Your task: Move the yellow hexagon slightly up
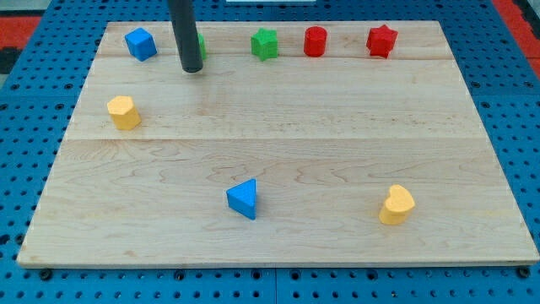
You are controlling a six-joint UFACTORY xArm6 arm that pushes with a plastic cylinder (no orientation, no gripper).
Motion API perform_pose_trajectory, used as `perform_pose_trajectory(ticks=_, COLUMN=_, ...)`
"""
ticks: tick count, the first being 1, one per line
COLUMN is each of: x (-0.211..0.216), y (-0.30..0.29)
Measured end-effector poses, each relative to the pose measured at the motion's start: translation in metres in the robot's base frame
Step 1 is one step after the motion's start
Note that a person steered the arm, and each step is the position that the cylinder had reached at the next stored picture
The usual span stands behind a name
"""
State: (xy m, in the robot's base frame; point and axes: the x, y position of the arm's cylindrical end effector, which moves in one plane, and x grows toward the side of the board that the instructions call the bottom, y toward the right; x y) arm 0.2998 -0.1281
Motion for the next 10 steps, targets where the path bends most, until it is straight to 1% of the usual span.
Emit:
perform_pose_trajectory(ticks=2, x=-0.019, y=0.018)
perform_pose_trajectory(ticks=3, x=0.048, y=0.022)
perform_pose_trajectory(ticks=4, x=0.090, y=-0.003)
perform_pose_trajectory(ticks=5, x=0.107, y=-0.043)
perform_pose_trajectory(ticks=6, x=0.149, y=-0.058)
perform_pose_trajectory(ticks=7, x=0.148, y=-0.079)
perform_pose_trajectory(ticks=8, x=0.085, y=-0.064)
perform_pose_trajectory(ticks=9, x=0.068, y=-0.059)
perform_pose_trajectory(ticks=10, x=0.128, y=-0.053)
